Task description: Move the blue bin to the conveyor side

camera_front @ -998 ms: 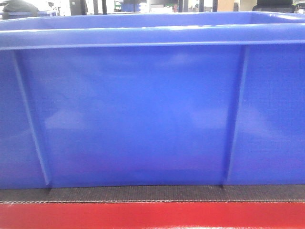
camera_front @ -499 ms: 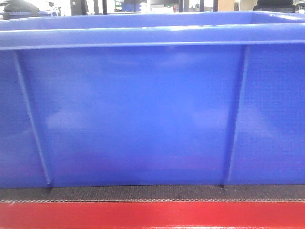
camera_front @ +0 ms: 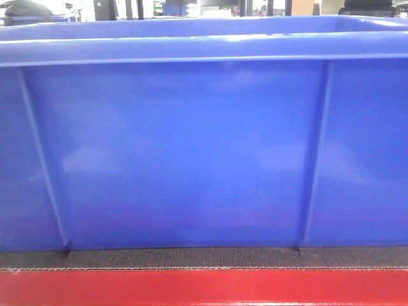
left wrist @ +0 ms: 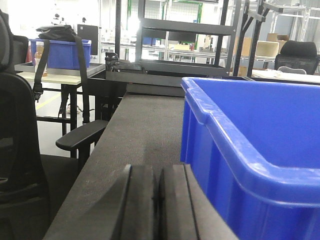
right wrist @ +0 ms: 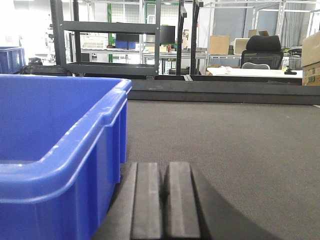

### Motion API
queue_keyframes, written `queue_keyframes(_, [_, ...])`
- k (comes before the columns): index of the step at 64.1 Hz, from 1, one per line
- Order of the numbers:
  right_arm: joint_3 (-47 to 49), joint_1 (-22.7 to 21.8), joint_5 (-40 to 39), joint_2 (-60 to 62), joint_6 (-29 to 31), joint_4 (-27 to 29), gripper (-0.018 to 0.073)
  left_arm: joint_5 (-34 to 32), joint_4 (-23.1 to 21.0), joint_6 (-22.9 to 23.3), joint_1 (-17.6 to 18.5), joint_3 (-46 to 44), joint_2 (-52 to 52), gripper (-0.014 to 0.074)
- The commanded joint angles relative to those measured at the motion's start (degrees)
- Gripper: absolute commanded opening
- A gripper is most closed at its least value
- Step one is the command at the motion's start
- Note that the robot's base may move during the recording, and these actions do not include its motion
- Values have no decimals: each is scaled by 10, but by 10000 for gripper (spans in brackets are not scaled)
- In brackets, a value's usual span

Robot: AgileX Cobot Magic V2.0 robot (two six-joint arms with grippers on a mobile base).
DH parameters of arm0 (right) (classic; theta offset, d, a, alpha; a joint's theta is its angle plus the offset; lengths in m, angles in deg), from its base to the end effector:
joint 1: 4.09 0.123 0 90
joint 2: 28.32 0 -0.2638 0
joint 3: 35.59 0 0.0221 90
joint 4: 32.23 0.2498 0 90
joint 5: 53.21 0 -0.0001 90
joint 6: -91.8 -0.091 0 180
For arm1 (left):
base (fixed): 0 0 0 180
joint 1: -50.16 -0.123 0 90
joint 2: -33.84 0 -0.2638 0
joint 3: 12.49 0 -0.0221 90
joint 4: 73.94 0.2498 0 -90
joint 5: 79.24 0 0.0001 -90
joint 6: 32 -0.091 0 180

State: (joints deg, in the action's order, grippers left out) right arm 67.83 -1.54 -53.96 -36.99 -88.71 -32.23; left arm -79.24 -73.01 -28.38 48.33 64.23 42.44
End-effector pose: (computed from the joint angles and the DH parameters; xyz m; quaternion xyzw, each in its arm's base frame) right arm 0.0768 0.0034 0.2141 -0.0120 0.6723 0.0198 0.7400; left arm 0.0770 0.0025 0.2122 -0.0267 0.6771 -0.0055 0.7354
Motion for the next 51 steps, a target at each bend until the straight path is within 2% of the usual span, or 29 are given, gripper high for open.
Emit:
queue_keyframes(1, [0, -2, -13, 3, 5, 0, -89, -9, -3, -12, -3, -1, -2, 11])
queue_keyframes(9, [0, -2, -13, 3, 5, 0, -89, -15, -3, -55, -3, -1, -2, 11])
queue_keyframes(51, [0, -2, -13, 3, 5, 0, -89, -15, -5, -55, -3, -1, -2, 11])
